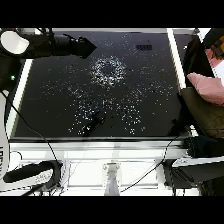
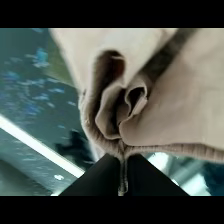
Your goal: Fold the clothes and pants, and hang the long-sleeved shirts on hangers.
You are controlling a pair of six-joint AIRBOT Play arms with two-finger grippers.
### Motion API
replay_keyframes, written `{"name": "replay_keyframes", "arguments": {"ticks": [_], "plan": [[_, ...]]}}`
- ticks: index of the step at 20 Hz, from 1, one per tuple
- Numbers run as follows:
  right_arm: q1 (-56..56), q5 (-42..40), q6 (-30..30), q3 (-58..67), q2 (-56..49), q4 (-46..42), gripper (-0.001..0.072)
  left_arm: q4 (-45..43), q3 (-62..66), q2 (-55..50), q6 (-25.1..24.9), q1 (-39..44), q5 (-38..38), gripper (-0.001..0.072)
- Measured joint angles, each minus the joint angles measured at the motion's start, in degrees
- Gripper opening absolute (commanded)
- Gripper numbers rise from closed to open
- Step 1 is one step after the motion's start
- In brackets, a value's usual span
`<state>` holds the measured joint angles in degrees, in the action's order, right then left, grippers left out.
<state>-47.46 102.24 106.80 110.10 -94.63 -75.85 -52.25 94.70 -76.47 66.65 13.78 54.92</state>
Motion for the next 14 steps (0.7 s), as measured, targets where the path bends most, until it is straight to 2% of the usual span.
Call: {"name": "replay_keyframes", "arguments": {"ticks": [1, 2, 5, 6, 8, 9, 10, 14], "plan": [[0.20, 0.83, 0.37, -0.83, 0.02, -1.66, 0.0362, 0.00, 0.00, 0.00, 0.00, 0.00, -0.02, 0.0644], [0.33, 1.68, 0.74, -1.40, 0.02, -2.84, 0.0527, 0.02, 0.00, 0.00, 0.00, 0.00, 0.00, 0.0644], [0.59, 1.42, 1.90, -1.75, -0.02, -4.09, 0.0541, 0.00, 0.00, 0.00, 0.00, 0.00, 0.00, 0.0643], [0.59, 0.76, 1.90, -1.31, -0.02, -3.10, 0.0526, 0.02, 0.00, 0.00, 0.00, 0.00, -0.02, 0.0606], [0.72, -1.55, 0.42, 0.74, -0.02, 2.80, 0.0036, 0.00, 0.00, 0.11, 0.00, -0.02, -0.02, 0.0256], [0.92, -2.95, -0.74, 1.97, -0.02, 7.15, 0.0018, 0.00, 0.00, 0.39, 0.00, -0.15, 0.00, 0.0042], [1.36, -4.94, -2.27, 3.78, -0.02, 14.47, 0.0018, -0.02, 0.00, 0.87, 0.00, -0.33, -0.02, 0.0010], [5.35, -13.18, -9.55, 8.22, 0.68, 47.45, 0.0018, 0.00, 0.00, 5.81, -0.07, -1.33, 0.00, 0.0010]]}}
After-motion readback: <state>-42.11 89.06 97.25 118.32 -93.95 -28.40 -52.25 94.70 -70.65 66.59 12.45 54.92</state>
